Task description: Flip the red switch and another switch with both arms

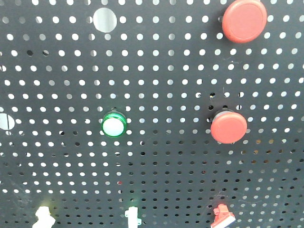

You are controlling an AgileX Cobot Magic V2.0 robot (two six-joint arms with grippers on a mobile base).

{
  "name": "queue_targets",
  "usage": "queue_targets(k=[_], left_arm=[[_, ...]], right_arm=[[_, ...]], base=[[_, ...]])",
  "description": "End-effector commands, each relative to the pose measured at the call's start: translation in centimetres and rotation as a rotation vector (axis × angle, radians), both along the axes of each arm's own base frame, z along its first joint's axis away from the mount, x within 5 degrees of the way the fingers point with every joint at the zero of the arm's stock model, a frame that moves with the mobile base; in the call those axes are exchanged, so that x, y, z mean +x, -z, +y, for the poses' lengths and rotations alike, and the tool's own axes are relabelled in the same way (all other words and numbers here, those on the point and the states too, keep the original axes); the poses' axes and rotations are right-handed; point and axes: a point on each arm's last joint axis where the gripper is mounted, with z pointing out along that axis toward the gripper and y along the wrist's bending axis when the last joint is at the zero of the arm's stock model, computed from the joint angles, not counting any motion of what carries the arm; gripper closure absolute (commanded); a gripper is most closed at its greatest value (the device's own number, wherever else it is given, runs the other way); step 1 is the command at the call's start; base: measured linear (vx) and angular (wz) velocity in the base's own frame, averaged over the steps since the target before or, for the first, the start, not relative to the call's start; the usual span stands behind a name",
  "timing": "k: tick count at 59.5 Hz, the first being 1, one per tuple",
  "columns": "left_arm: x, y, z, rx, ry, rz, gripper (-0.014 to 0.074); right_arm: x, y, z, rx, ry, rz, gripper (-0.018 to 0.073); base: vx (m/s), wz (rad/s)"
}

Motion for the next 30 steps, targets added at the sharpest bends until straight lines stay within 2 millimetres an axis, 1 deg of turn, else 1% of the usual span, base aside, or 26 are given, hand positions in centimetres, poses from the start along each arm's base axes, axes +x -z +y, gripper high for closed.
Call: queue_targets(k=[1,7,18,23,30], left_arm=[[-0.3,-0.3,0.9,-0.034,-0.103,-0.073,0.0594],[-0.9,1.5,1.4,-0.021,-0.16,-0.095,0.0594],[-1.5,4.5,1.6,-0.037,-0.189,-0.228,0.0594],[-1.5,4.8,1.6,-0.02,-0.187,-0.185,0.0594],[-1.5,4.8,1.6,-0.019,-0.187,-0.188,0.0594]], right_arm=[[-0.1,-1.3,0.2,-0.014,-0.024,-0.072,0.0565],[-0.1,-1.3,0.2,-0.014,-0.024,-0.072,0.0565],[-0.1,-1.3,0.2,-0.014,-0.023,-0.072,0.0565],[-0.1,-1.3,0.2,-0.014,-0.024,-0.073,0.0565],[-0.1,-1.3,0.2,-0.016,-0.022,-0.074,0.0565]], base=[[0.0,0.0],[0.0,0.0],[0.0,0.0],[0.0,0.0],[0.0,0.0]])
